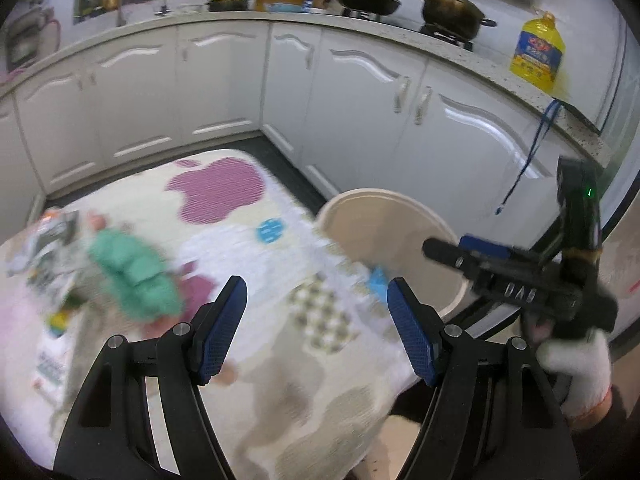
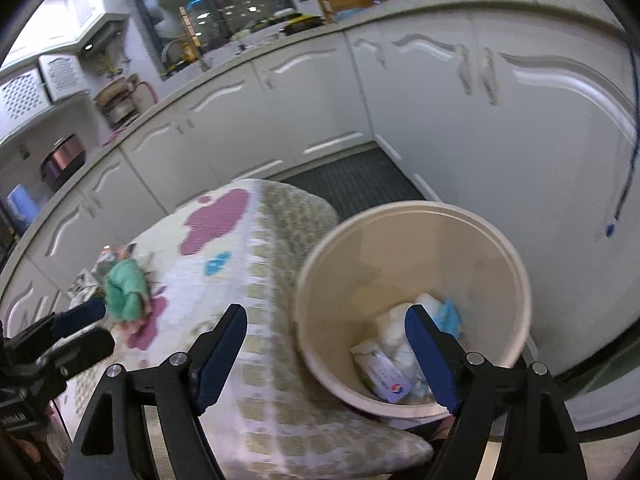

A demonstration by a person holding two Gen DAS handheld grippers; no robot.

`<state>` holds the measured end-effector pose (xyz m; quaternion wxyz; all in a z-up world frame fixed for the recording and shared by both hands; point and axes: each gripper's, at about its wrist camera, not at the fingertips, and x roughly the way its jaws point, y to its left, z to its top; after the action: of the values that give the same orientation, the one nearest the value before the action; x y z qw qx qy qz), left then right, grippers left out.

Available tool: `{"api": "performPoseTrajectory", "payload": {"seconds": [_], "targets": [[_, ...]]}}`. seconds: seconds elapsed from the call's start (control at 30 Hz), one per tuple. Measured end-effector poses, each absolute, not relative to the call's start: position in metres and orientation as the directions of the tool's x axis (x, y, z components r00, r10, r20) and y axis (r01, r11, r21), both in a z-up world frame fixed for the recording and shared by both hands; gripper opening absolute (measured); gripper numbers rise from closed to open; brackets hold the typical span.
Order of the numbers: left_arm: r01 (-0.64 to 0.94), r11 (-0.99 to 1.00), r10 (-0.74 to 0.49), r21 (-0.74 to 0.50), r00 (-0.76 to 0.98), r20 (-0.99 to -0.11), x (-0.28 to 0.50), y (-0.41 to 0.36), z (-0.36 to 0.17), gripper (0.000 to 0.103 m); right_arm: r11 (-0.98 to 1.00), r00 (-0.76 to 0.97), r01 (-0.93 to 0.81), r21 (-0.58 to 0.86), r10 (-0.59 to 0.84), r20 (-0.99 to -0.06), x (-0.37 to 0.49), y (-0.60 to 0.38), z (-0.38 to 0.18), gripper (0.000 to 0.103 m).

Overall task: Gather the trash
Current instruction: 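Move both tools back over the table toward the remaining cartons and towel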

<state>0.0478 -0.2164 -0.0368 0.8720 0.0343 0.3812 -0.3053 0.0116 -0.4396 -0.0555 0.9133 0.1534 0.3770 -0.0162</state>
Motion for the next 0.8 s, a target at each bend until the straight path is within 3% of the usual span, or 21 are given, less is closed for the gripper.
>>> {"api": "performPoseTrajectory", "payload": {"seconds": [0.3,0.8], "targets": [[0.472,0.860,-0.462,-0.192,0.564,-0.684,0.029,-0.136,-0.036,0.073,0.956,0.724,0.001,0.294,0.202,-0.659,0.032,-0.375,-0.035,0.082],[0.312,0.918,-0.385,-0.246,0.551,-0.740,0.038,-0.016,-0.068,0.074,0.942,0.645,-0.139,0.306,0.321,-0.693,0.050,-0.308,-0.041,0.083]]}}
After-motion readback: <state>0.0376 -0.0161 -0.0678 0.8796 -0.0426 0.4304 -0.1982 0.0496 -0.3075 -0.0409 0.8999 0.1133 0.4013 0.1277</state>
